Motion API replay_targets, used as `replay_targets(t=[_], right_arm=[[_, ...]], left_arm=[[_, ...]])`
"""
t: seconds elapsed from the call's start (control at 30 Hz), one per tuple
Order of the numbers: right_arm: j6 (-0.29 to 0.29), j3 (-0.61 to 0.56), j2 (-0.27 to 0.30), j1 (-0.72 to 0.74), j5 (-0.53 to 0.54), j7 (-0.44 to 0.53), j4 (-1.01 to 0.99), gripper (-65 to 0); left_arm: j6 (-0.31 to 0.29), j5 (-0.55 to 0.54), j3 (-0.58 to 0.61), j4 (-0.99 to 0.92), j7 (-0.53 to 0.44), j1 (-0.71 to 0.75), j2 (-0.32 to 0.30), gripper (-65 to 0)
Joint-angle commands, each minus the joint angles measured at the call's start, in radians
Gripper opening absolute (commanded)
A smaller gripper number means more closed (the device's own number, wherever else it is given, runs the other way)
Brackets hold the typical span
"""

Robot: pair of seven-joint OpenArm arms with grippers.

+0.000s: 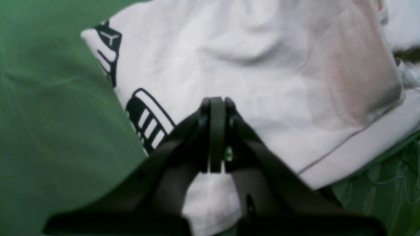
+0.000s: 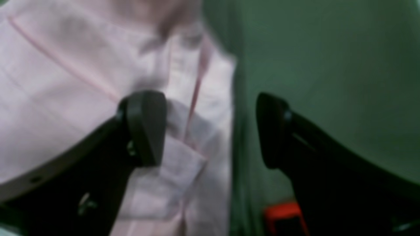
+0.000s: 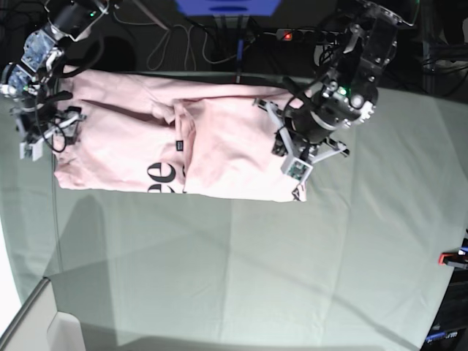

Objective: Layout the t-shirt on the table in an organized manner, then fold the t-shirt properly
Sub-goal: 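Press and smooth the folded section with the left gripper, then withdraw, then fold the shirt end at the right gripper over onto the stack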

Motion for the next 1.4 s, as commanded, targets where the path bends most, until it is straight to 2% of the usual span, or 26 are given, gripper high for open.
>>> replay_targets(t=[0.0,0.17,0.33,0.53,0.6,0.67,0.7,0.9,1.07,1.17,1.3,1.37], right_arm=[[-0.001,0.000,0.026,0.017,0.012,0.014,-0.008,-21.3],[-0.001,-0.001,0.037,0.020,0.012,0.015,-0.071,-21.7],[-0.001,-0.001,0.017,0.018,0.012,0.017,-0.065,-23.9],[-0.001,0.000,0.008,0.015,0.012,0.015,-0.071,-41.7],[-0.001,0.000,-0.001,0.012,0.012,0.015,-0.071,-50.0],[-0.001,-0.001,-0.003,0.012,0.012,0.014,-0.068,-62.1],[-0.001,-0.001,-0.003,0.010,0.010,0.014,-0.066,-65.0],[-0.001,-0.001,-0.009,-0.014,0.014,0.014,0.037,-65.0],[-0.001,-0.009,-0.107,-0.049,0.014,0.014,0.273,-65.0],[-0.001,-0.078,-0.161,-0.094,0.014,0.014,0.403,-65.0],[-0.001,-0.222,-0.161,-0.184,0.014,0.014,0.554,-65.0],[-0.001,-0.337,-0.161,-0.246,0.014,0.014,0.600,-65.0]], left_arm=[[0.000,-0.004,-0.003,0.015,-0.020,-0.010,-0.002,-64.9],[0.000,-0.002,-0.003,0.011,-0.020,-0.010,-0.002,-64.9],[0.000,0.001,-0.004,0.009,-0.020,-0.010,-0.002,-64.9],[0.004,0.004,-0.006,0.009,-0.020,-0.011,-0.005,-64.9],[0.005,0.004,-0.006,0.009,-0.020,-0.011,-0.006,-64.9],[0.005,0.004,-0.007,0.012,-0.020,-0.013,-0.006,-64.9],[0.005,0.004,-0.009,0.018,-0.020,-0.013,-0.008,-64.9],[0.004,-0.004,-0.136,0.054,-0.015,-0.005,0.000,-64.9],[0.002,-0.004,-0.277,0.074,-0.014,-0.002,0.000,-64.9],[0.000,-0.004,-0.352,0.077,-0.014,-0.002,0.000,-64.9],[0.000,-0.004,-0.434,0.077,-0.014,0.000,0.000,-64.9],[0.000,-0.004,-0.477,0.077,-0.014,0.012,0.000,-64.9]])
